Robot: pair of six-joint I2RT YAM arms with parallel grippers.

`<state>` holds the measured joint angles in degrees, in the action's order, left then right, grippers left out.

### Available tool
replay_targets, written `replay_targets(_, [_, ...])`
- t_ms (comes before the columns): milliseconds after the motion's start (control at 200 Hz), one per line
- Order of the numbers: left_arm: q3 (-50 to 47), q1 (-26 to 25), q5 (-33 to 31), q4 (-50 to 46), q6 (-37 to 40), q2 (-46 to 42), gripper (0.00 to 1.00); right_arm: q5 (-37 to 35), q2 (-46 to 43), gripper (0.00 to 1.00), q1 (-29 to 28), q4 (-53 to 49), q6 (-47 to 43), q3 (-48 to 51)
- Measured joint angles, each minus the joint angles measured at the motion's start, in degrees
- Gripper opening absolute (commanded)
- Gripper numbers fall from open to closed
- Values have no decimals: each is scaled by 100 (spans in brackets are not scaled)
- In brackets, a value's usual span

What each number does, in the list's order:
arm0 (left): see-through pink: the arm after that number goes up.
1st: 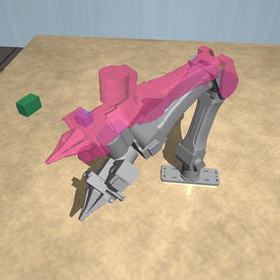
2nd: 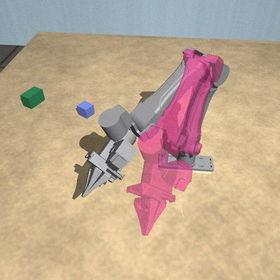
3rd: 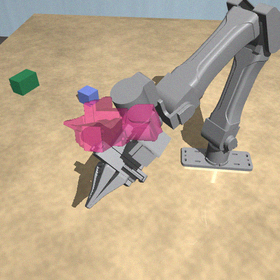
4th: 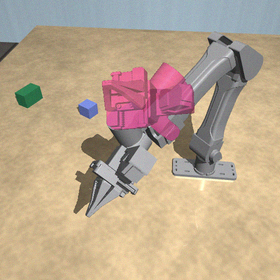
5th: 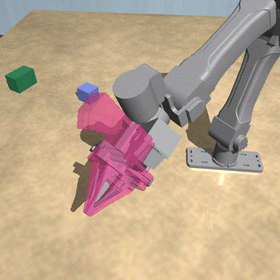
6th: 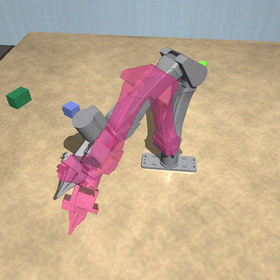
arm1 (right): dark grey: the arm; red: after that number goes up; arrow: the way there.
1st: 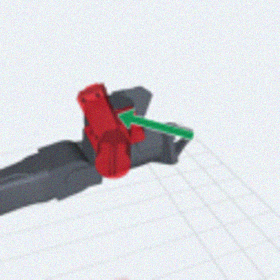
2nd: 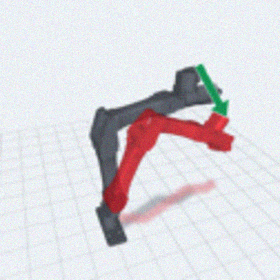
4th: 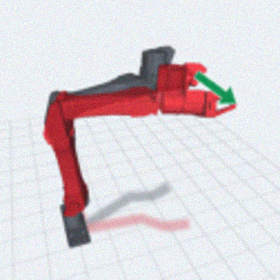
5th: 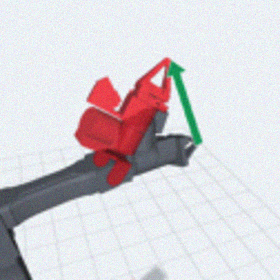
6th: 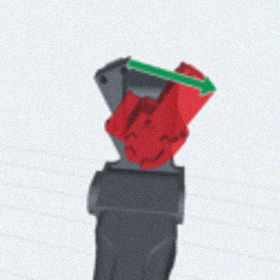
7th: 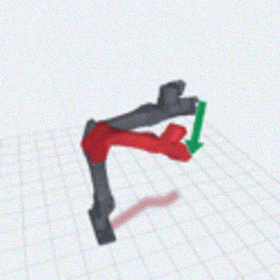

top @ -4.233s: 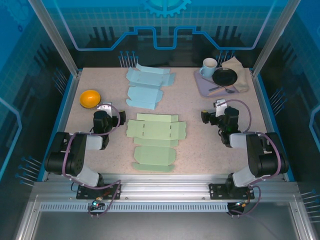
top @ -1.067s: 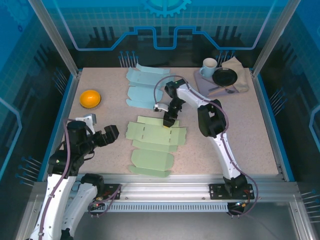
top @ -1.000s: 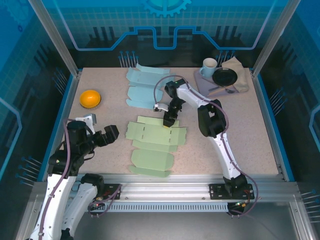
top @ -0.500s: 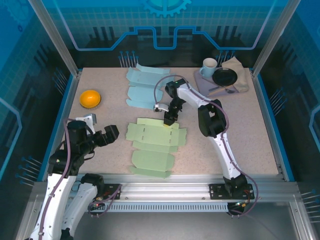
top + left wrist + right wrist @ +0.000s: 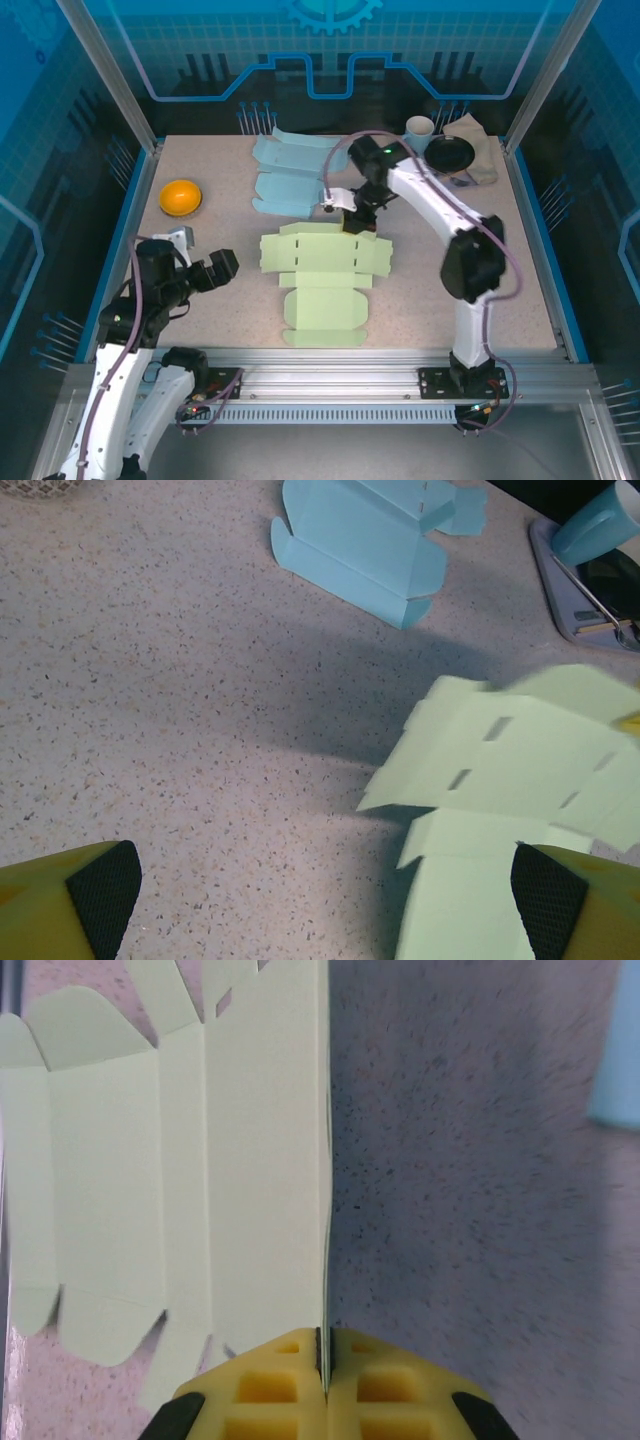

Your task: Fold the paper box

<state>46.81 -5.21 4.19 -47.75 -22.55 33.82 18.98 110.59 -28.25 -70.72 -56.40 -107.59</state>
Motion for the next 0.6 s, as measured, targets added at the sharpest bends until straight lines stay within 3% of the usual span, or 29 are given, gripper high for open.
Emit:
replay_targets(200, [365,-9,450,498,-103,562,99,-507,-2205,0,-59,271,-918,1021])
replay_targets(355, [791,-157,1115,1589,221,1250,99,-796,-2949,0,42,457,-1335,1563])
replay_targets(445, [1172,-520,1563,2109,1038,1832,99,-787,-3012,0,142,551,-1438,1639])
replay_targets(600, [1582,-1207,2212,2280,3171,2535,98,-695,-3012,0,168,616,-1467,1641])
